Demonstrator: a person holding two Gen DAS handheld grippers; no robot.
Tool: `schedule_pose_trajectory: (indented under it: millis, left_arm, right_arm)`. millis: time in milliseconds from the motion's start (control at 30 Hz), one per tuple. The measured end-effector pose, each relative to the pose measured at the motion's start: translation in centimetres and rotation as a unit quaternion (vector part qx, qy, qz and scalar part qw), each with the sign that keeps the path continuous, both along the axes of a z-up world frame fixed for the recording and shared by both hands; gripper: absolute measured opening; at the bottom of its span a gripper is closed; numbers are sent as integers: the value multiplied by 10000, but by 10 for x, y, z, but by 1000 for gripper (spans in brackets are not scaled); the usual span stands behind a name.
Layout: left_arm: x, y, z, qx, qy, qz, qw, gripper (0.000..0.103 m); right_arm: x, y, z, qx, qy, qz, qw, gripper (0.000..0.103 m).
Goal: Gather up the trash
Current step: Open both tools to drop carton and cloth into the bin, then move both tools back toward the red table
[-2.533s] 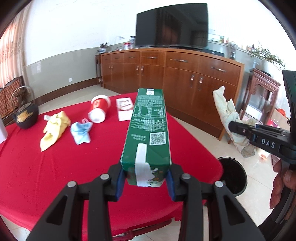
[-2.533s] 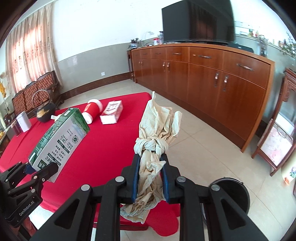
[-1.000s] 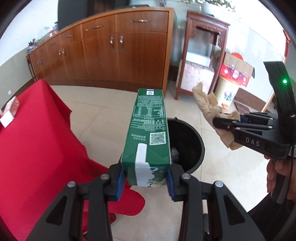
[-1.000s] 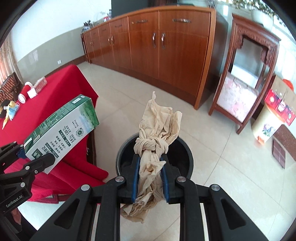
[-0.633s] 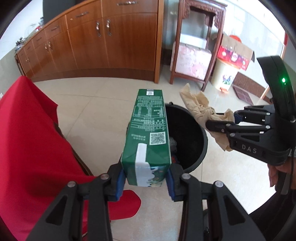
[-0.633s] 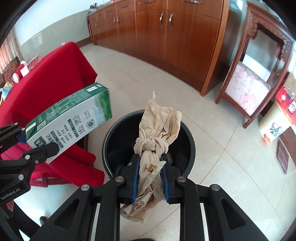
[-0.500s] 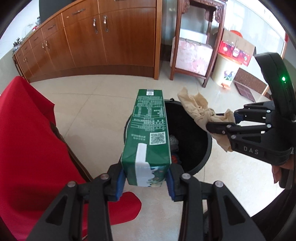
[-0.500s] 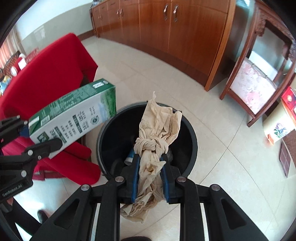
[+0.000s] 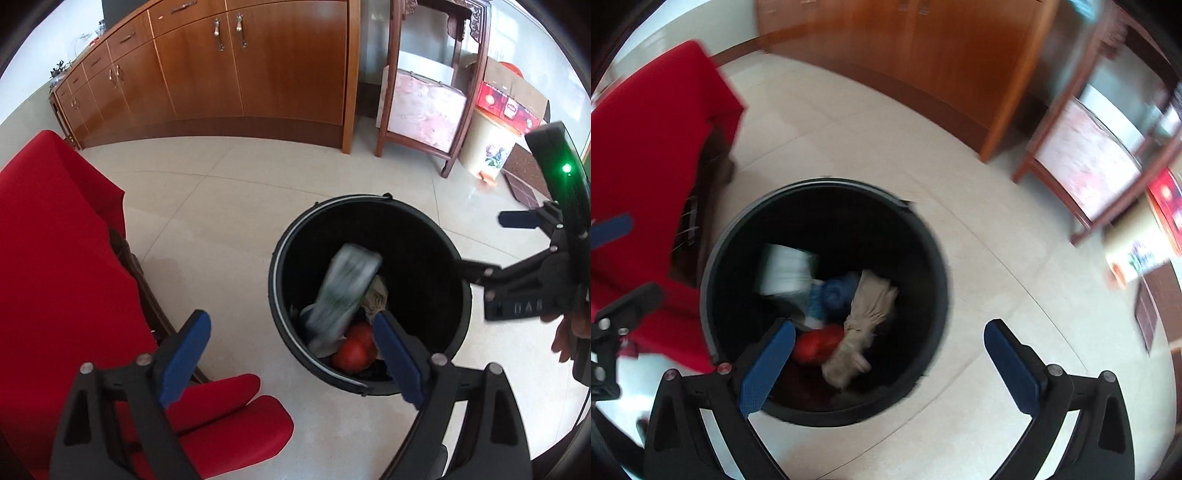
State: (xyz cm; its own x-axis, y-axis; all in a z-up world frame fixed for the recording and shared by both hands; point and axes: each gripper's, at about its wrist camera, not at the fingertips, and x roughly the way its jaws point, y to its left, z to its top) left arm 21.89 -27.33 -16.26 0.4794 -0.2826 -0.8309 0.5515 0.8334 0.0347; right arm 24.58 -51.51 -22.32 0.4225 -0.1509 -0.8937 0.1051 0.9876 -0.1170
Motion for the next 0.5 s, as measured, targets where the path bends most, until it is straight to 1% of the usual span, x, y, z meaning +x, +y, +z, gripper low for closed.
schedule_pose_trajectory:
  millis: [67,200,300,400,433,500]
  left_arm:
    - [-1,1,1,39,0,17,10000,95]
    - [-6,1,10,-22,-82,14,10000,95]
    - [-7,0,20,-62,-189,-43,9998,95]
    - [-11,1,33,-86,-394,-107,9991,95]
    - [-11,1,35,-96,-433,-118,9989,95]
    - [-13,3,45,-133,-543,-96,9984,95]
  right_arm:
    - [-4,-9,-1,-74,87,-232,9997,103]
    - [-15,-17,3,55,110,-442,9989,103]
    - [-25,-16,13,20,7,-524,9986,103]
    - [-33,-12,26,-14,-123,-636,9979,103]
    - [-35,-12,29,-30,-187,-661,9976,103]
    - [-42,-7,44,-116,-385,-710,9967,103]
